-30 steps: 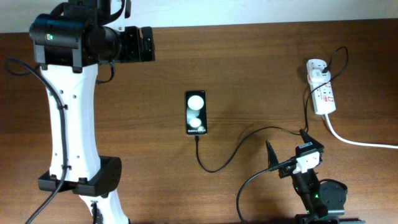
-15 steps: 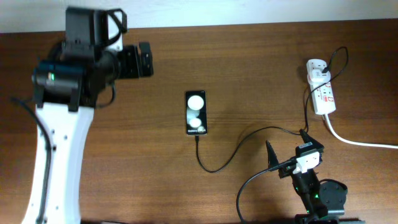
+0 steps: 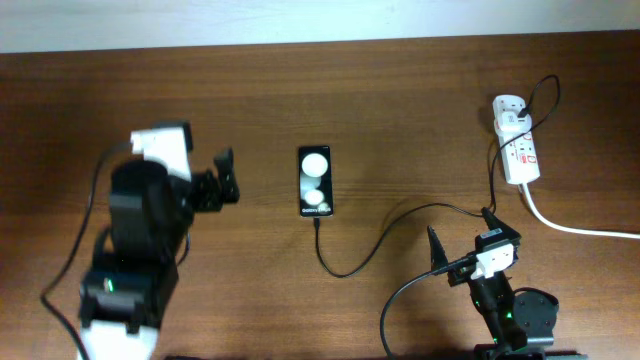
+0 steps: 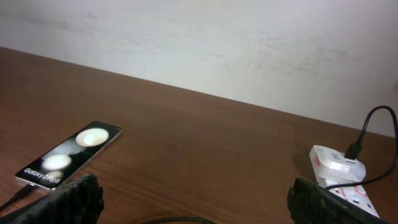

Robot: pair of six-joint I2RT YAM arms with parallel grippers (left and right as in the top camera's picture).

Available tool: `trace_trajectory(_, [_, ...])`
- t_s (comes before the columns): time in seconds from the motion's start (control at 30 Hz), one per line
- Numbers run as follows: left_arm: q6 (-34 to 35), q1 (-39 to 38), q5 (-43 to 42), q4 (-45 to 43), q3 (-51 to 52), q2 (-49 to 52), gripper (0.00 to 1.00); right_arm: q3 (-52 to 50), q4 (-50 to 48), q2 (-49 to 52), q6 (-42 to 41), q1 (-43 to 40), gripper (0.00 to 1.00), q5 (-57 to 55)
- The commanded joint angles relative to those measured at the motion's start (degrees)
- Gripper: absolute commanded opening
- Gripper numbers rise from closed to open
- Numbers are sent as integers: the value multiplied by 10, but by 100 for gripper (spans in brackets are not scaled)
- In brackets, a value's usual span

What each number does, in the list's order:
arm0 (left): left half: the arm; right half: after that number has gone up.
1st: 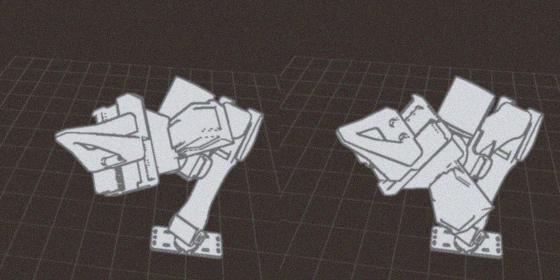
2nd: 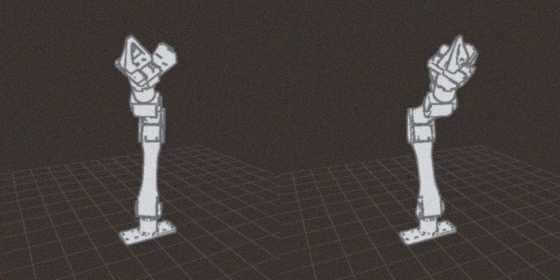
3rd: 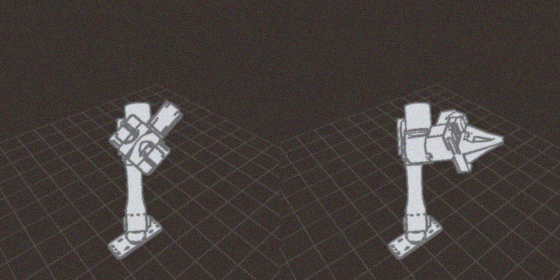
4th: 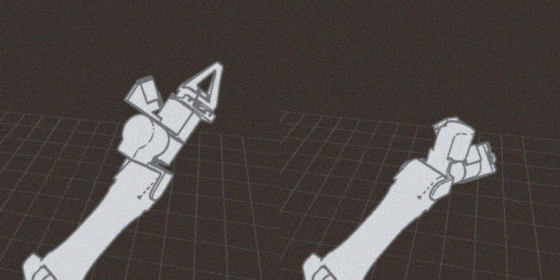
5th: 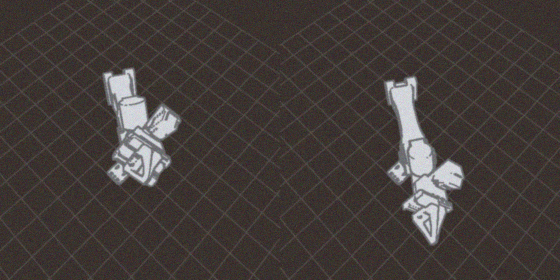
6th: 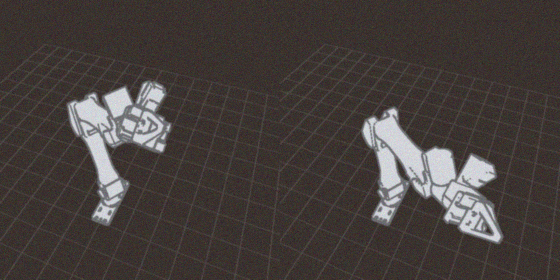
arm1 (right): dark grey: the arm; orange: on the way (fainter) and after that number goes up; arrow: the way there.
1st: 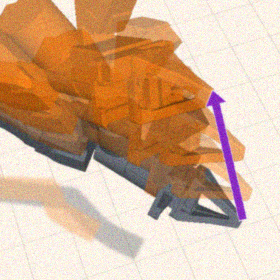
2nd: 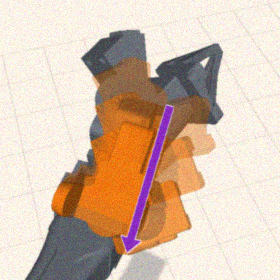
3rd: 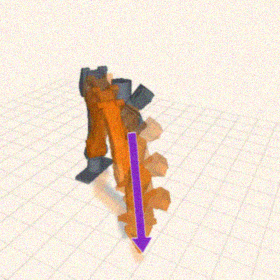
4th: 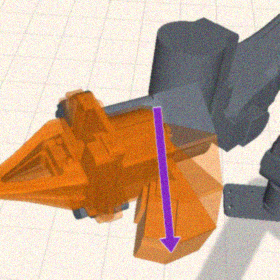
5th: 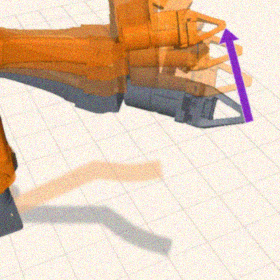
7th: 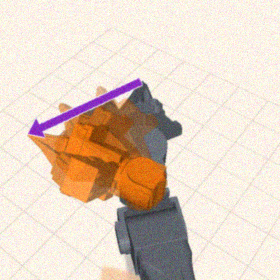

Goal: Plug charger to phone and switch on socket

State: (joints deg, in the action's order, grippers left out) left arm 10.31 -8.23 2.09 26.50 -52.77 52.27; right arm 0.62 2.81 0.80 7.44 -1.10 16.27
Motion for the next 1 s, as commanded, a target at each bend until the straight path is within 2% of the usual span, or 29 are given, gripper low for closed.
trace_trajectory(0.0, [-1, 21, 9, -70, 121, -97, 99, -3, 4, -6, -4, 4, 99, -5])
trace_trajectory(0.2, [-5, 33, 7, -188, 286, -242, 99, -3, 4, -6, -4, 4, 99, -5])
trace_trajectory(0.37, [-67, 33, 7, -243, 379, -344, 99, -3, 4, -6, -4, 4, 99, -5])
trace_trajectory(0.57, [-126, 53, 5, -245, 464, -432, 99, -3, 4, -6, -4, 4, 99, -5])
trace_trajectory(0.77, [-126, 76, 5, -243, 521, -487, 99, -3, 4, -6, -4, 4, 99, -5])
trace_trajectory(0.97, [-135, 76, 5, -219, 523, -520, 99, -3, 4, -6, -4, 4, 99, -5])
